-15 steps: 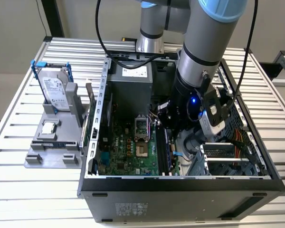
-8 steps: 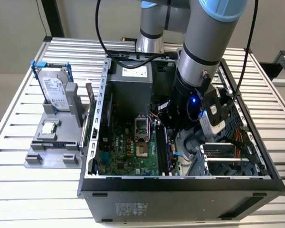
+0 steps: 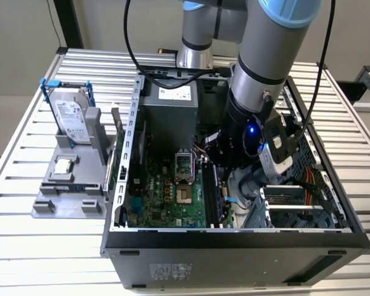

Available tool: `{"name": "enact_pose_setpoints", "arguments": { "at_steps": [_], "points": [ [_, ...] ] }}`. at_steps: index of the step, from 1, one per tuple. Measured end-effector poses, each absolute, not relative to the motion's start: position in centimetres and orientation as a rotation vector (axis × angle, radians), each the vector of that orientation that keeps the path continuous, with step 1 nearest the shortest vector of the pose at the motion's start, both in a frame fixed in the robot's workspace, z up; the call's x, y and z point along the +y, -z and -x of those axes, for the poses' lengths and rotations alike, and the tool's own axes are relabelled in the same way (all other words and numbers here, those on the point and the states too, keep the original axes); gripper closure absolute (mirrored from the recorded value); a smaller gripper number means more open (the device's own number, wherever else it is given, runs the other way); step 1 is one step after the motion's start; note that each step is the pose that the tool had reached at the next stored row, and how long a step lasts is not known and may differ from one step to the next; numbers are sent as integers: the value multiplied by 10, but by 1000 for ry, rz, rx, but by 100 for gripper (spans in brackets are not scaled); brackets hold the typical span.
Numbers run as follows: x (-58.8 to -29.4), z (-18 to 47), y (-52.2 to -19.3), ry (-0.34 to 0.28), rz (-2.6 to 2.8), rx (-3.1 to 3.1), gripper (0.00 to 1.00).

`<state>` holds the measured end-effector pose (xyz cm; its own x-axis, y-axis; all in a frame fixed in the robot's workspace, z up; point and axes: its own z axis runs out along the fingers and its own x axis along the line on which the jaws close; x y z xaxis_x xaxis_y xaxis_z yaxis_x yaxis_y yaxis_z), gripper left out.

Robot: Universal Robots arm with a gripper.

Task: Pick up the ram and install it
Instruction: 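Press down the ram until it locks into place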

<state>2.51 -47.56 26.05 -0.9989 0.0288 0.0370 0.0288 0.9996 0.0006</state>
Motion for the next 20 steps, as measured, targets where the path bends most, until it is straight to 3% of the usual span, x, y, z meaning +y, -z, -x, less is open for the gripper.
{"name": "enact_pose_setpoints", "arguments": {
  "at_steps": [20],
  "points": [
    [-476,-24,-260,1,23,-3104,100]
  ]
}}
